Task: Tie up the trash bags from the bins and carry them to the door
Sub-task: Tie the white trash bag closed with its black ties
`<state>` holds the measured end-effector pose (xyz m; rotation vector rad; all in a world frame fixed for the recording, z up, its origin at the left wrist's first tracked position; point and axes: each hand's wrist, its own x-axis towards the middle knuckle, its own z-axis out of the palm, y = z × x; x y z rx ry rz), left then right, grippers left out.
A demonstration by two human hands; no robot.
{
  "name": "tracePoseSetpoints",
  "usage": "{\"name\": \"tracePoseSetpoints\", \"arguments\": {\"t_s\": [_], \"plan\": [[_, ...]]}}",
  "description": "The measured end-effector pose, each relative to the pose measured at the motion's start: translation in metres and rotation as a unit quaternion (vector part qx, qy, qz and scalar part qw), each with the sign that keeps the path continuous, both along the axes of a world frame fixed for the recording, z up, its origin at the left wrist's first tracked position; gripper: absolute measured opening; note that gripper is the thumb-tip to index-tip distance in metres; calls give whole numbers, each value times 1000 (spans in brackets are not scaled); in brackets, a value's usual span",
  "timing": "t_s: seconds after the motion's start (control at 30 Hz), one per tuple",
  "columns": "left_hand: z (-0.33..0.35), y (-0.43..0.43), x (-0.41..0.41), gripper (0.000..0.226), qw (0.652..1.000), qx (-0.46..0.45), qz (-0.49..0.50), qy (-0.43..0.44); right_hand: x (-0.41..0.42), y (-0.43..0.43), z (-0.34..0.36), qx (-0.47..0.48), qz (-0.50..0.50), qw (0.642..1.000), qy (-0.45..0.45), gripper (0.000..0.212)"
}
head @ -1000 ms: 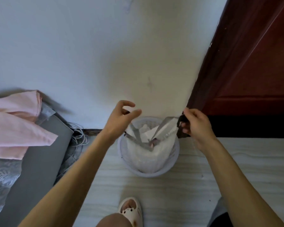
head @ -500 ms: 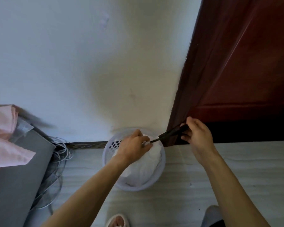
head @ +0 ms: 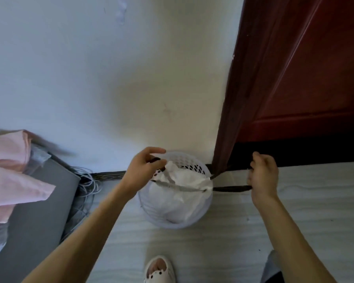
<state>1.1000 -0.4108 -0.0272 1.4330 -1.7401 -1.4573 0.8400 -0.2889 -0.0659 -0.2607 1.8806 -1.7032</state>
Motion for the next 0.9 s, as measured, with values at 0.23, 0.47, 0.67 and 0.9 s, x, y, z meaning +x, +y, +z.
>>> {"name": "tracePoseSetpoints", "arguments": {"t_s": [0.23, 0.47, 0.67, 0.9], "plan": [[49, -1, 1, 19, 995, 34, 10, 90, 119, -45, 38, 59, 498, 834, 230, 77], [61, -8, 21, 16, 980, 74, 108, 147, 136, -64, 16, 144, 453, 791, 385, 32], [55, -26, 50, 19, 944, 125, 200, 233, 97, -43, -15, 176, 431, 781, 415, 46], [32, -29, 56, 13, 934, 103, 246, 238, 62, -25, -2, 90, 271, 950, 124, 49]]}}
